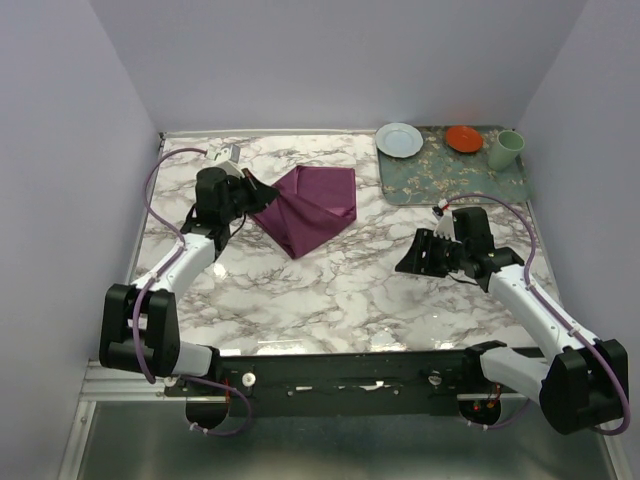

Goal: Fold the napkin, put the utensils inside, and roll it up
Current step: Fold the napkin

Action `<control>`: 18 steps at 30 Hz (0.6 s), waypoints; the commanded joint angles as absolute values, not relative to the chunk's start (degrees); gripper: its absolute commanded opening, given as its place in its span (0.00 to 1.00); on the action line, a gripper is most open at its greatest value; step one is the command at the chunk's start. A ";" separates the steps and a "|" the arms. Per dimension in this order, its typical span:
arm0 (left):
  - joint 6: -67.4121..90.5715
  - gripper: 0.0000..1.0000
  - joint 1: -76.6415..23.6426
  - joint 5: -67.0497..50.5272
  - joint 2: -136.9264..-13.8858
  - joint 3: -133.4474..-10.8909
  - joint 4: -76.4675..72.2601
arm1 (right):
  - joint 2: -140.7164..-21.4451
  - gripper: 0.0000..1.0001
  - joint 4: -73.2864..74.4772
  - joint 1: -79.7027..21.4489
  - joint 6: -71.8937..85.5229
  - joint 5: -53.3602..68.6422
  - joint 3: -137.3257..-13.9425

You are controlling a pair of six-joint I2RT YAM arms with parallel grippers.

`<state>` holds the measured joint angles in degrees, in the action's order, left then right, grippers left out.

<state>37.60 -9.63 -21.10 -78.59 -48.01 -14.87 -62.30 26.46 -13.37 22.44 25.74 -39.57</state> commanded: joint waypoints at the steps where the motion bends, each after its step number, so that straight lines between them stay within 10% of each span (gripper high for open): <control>1: 37.27 0.00 -8.44 -23.47 -80.16 -49.66 -13.45 | -63.01 0.61 24.96 -13.01 21.53 27.60 -38.85; 18: 39.72 0.00 -4.92 -19.16 -85.16 -50.45 -12.13 | -74.35 0.66 19.60 -13.36 20.74 34.19 -45.69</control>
<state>38.52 -5.91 -21.28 -83.09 -48.27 -13.56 -72.58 22.50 -13.37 21.37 31.00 -41.78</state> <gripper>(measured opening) 0.008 0.616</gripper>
